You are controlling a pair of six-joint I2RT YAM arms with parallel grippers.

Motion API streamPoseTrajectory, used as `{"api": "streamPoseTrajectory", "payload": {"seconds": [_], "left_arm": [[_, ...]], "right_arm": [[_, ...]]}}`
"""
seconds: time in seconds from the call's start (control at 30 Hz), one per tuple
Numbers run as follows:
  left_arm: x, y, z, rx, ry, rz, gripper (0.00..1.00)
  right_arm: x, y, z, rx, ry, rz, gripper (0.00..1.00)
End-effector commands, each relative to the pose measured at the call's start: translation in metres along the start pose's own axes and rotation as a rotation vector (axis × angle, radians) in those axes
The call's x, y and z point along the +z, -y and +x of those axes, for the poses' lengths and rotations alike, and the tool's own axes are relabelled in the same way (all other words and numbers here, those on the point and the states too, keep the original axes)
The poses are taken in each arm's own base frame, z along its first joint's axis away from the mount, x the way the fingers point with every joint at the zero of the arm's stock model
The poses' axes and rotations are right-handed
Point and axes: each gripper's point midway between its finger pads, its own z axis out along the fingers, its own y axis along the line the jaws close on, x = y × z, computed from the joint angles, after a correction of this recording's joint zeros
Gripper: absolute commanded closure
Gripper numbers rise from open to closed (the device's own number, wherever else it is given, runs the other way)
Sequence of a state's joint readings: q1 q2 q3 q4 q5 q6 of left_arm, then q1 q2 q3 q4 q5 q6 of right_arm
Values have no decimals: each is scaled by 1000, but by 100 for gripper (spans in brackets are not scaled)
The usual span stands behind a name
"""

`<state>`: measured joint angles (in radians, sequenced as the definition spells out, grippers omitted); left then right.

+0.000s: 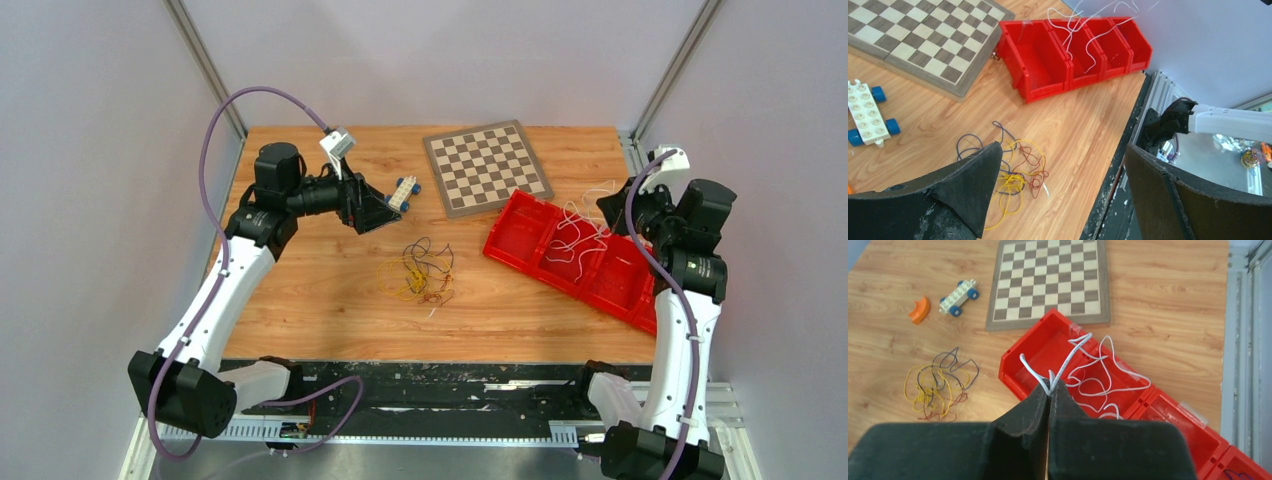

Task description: Untangle the cables

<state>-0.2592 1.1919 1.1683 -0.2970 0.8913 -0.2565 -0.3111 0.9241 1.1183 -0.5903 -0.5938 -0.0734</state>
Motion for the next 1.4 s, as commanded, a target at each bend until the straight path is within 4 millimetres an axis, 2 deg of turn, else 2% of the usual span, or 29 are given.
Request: {"api": "streamPoseTrajectory", "payload": {"seconds": [0.0,0.13,0.37,0.43,0.53,0.63,0.7,0.93,1.07,1.2,1.3,1.37], "left_arm": [[-10,6,1,75,5,-16,0],[-11,5,1,71,2,-21,0],[-11,3,-2,75,9,-35,0],[-10,2,-1,71,6,-37,0],[-9,0,-1,69,6,-42,0],[-10,-2,-1,69,9,-53,0],[-10,-2,-1,72,12,-51,0],[-5,-2,2,58,14,-23,0],[-3,-3,1,47,11,-14,0],[-2,-4,2,41,8,-9,0],[-1,-5,2,34,7,-10,0],[0,-6,3,25,5,-13,0]], "right_arm": [[1,0,35,-2,-97,-25,100],[6,8,66,62,-187,4,100],[16,26,108,131,-300,65,100],[20,37,115,132,-333,103,100],[16,43,89,86,-276,87,100],[2,35,55,11,-171,38,100],[-8,30,44,-52,-144,43,100],[-29,49,63,-174,-240,168,100],[-33,53,70,-214,-274,179,100],[-24,50,85,-164,-312,133,100],[-10,47,97,-107,-360,76,100],[1,41,97,-66,-365,19,100]]}}
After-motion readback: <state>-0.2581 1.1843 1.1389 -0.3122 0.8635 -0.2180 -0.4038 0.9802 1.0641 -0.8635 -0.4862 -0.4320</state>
